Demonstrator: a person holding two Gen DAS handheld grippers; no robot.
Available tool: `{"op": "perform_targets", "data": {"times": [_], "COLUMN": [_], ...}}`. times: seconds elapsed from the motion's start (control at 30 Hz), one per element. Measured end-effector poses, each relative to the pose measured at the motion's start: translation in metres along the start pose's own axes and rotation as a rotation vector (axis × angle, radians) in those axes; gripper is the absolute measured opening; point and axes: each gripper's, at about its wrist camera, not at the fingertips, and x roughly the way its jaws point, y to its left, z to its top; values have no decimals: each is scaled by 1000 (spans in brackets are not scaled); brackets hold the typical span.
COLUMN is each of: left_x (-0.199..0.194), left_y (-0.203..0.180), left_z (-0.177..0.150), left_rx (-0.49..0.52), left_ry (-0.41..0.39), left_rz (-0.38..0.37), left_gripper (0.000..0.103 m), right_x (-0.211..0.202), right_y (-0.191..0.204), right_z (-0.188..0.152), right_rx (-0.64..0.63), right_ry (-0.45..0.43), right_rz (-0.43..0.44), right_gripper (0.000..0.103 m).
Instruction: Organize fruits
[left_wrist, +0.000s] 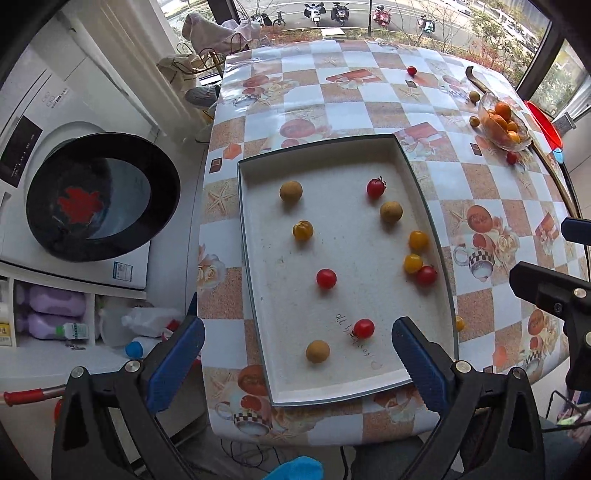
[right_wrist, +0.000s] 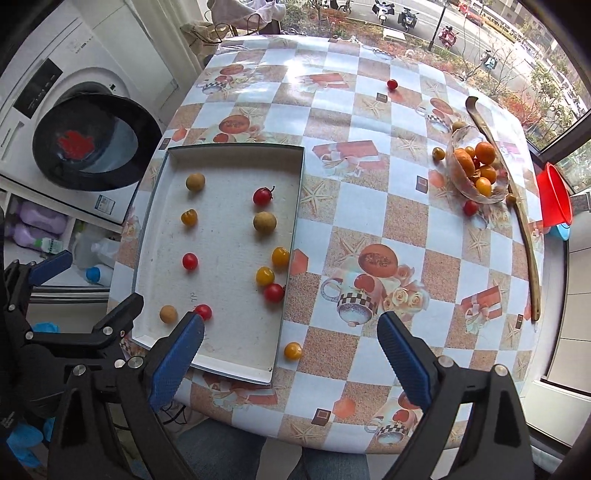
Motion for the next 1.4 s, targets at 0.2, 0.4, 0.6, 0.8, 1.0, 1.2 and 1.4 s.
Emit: {"op": "perform_targets", "data": {"times": [0.2, 0.4, 0.6, 0.8, 1.0, 1.2, 1.4], "left_x": [-6, -12, -15, -16, -14, -13, -13], "left_y": [-11, -17, -19, -20, -20, -20, -20], "left_z": [-13, -15, -13, -13, -14, -15, -15], "left_rx": [23, 20, 20, 24, 23, 25, 23], "left_ry": [22, 19, 8, 7, 20, 28, 30], "left_rz": [-5, -4, -1, 3, 1, -3, -4], "left_gripper": [102, 102, 102, 102, 102, 102, 102], "right_x": [-7, -10, -11, -10, -9, -9, -9], "right_y": [2, 1, 5, 7, 8, 9, 9], "right_z": [3, 6, 6, 6, 4, 3, 3], "right_rx": [-33, -40, -57, -61, -54, -50, -48], "right_ry": [-20, -31, -33, -32, -28, -27, -28], "right_rz": [-10, -10, -6, -4, -5, -5, -6], "right_gripper": [96, 96, 96, 96, 96, 96, 96]}}
